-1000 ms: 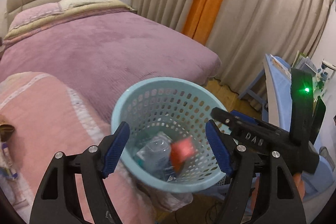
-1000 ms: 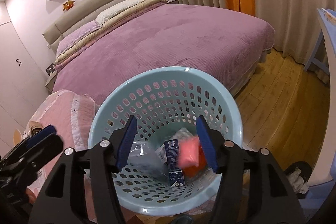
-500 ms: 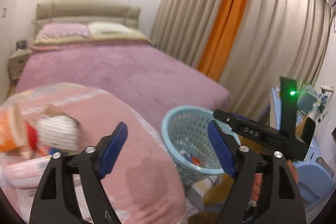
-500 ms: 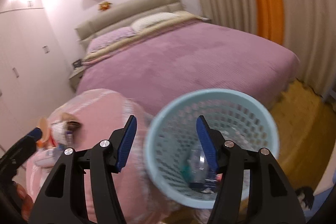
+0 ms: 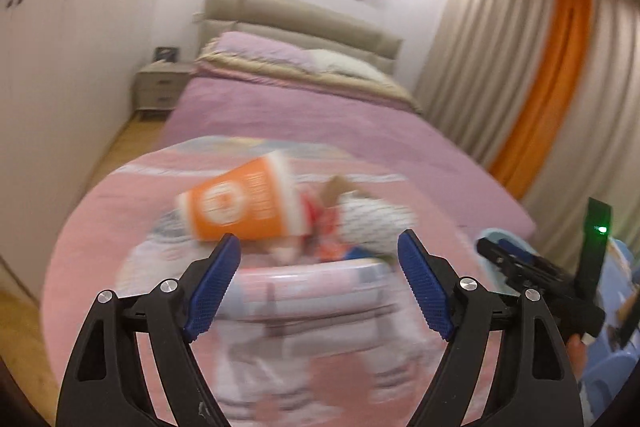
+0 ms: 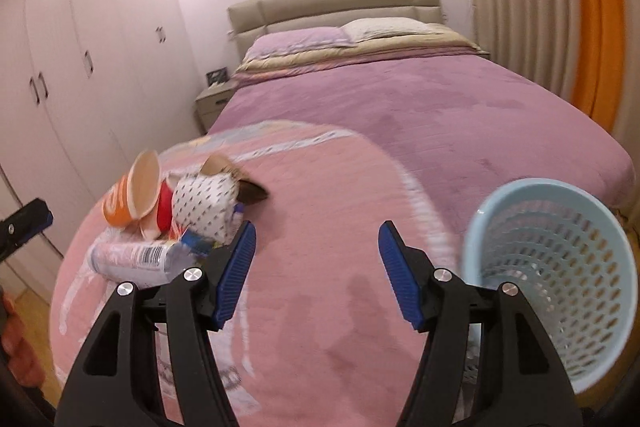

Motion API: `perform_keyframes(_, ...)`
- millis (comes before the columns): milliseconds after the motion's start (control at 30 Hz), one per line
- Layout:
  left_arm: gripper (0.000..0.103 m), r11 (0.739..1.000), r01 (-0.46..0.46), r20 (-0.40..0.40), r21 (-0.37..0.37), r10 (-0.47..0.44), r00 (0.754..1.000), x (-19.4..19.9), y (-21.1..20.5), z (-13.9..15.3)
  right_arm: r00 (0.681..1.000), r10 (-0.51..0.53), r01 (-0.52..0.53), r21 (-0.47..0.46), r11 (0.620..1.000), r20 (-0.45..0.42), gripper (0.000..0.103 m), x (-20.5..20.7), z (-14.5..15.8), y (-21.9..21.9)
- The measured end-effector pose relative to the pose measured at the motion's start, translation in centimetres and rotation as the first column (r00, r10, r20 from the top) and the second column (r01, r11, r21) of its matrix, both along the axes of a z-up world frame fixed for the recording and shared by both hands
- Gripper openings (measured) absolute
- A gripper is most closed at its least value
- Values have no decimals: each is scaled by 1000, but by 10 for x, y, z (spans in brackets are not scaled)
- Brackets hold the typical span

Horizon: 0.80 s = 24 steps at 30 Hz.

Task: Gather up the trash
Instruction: 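Return both tools to the table toward the remaining trash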

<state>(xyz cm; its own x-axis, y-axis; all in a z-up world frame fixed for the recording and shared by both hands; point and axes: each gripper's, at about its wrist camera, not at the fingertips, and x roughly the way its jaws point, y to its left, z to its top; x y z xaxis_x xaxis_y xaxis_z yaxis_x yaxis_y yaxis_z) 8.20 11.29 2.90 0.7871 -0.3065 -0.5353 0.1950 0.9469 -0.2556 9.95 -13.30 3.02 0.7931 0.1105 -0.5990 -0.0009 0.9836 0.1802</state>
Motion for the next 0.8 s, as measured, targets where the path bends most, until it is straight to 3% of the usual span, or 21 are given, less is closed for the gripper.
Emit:
perform_keyframes(100, 79, 998, -36, -60, 45, 38, 997, 14, 17, -17, 1000, 4, -4, -33, 999, -6, 60, 12, -9, 17)
perform_keyframes(400, 79, 997, -71, -186, 42, 78, 979, 51, 34, -52, 998, 16, -17, -14, 1000, -64, 60, 29, -28, 14)
perform_keyframes(567, 77, 1000, -6, -217, 18, 10, 976, 55, 35, -58, 998, 29, -30, -17, 999, -64, 60, 29, -31, 16)
perform_keyframes(800, 76, 986, 155, -241, 59, -137, 961, 23, 17, -61, 997, 44, -44, -5, 999, -68, 60, 31, -32, 16)
